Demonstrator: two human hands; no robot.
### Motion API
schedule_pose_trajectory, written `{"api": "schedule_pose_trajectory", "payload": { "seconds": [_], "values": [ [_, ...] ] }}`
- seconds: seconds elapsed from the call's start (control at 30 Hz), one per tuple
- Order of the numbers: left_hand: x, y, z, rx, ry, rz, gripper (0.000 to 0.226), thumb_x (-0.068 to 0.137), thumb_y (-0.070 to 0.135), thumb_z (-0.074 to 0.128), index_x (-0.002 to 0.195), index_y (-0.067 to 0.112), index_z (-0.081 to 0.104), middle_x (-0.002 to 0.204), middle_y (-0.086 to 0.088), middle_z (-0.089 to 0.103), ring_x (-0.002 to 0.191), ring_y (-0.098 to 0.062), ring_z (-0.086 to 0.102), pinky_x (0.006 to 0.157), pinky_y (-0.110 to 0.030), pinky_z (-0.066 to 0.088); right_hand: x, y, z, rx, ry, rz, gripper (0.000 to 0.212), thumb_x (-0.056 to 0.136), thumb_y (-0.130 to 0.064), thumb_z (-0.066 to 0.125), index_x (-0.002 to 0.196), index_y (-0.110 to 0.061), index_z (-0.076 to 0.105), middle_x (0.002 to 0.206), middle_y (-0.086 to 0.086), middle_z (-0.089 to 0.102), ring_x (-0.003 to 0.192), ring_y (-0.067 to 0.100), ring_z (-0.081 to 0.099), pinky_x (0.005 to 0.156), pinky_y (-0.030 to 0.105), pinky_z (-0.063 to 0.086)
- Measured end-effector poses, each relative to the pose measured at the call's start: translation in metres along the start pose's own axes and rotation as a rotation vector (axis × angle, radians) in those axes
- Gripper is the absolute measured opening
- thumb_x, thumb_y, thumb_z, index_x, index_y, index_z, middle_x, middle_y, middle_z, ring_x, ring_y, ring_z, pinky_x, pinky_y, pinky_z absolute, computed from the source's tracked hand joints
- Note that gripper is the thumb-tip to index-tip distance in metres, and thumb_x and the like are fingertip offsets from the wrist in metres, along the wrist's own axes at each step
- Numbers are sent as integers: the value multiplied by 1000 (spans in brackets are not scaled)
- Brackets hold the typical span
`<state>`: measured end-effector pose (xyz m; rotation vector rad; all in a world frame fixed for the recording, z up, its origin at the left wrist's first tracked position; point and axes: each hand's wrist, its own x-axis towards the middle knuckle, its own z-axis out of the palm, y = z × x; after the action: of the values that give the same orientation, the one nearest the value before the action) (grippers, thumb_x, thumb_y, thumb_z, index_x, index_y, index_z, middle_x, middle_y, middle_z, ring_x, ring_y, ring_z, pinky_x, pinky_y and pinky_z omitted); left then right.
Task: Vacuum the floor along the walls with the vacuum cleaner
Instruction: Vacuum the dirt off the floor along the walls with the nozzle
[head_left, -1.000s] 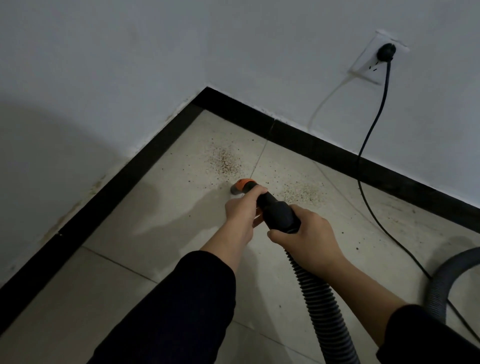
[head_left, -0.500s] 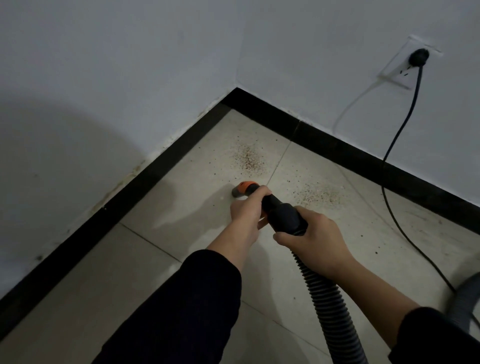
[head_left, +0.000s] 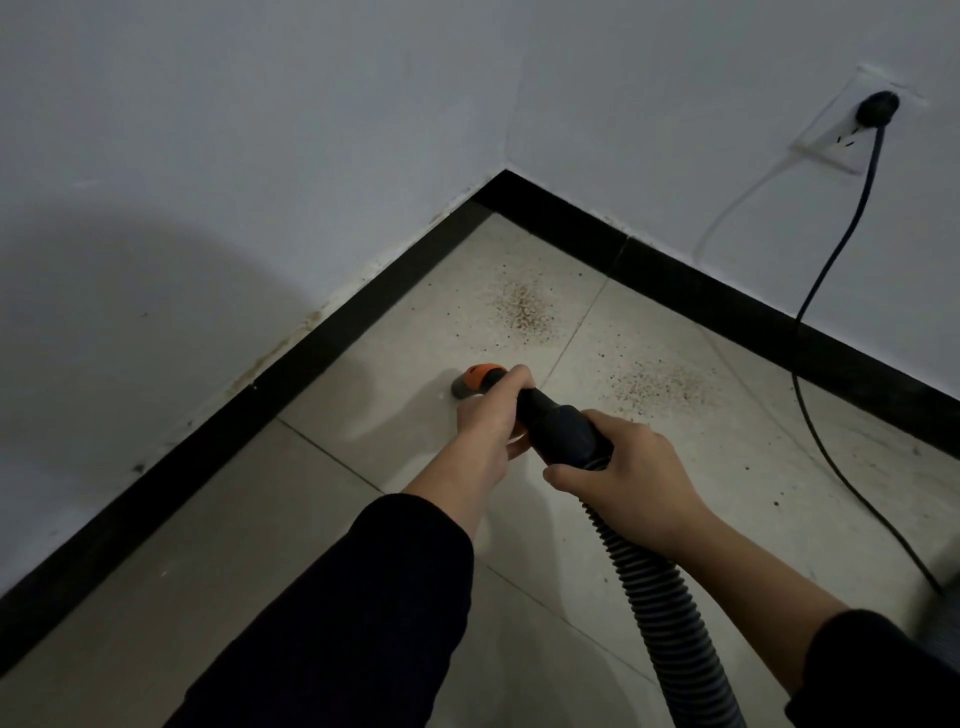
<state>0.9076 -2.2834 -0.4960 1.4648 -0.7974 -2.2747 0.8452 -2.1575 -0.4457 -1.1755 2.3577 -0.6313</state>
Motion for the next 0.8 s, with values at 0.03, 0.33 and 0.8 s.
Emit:
{"api": "schedule_pose_trajectory", "payload": {
  "seconds": [0.03,0.33,0.8],
  "values": [
    [0,0,-1,1,1,1,34,79,19,68,108,7,55,96,-11,65,92,-24,66,67,-32,57,0,0,1,3,-1,-2,27,73,-32,74,93,-19,63,72,3,64,65,18,59,59,35,50],
    [7,3,11,11,8,-22,42,80,17,72,117,4,58,98,-11,67,85,-21,66,60,-31,56,5,4,7,1,87,42,25,70,-30,73,86,-19,58,73,0,60,64,15,55,54,27,42],
    [39,54,43,248,-33,-113,49,88,16,72,129,-4,52,105,-16,66,83,-21,66,46,-26,53,48,4,-15,-1,46,180,33,73,-32,71,99,-22,54,89,-3,57,74,15,54,61,28,45]
  ]
}}
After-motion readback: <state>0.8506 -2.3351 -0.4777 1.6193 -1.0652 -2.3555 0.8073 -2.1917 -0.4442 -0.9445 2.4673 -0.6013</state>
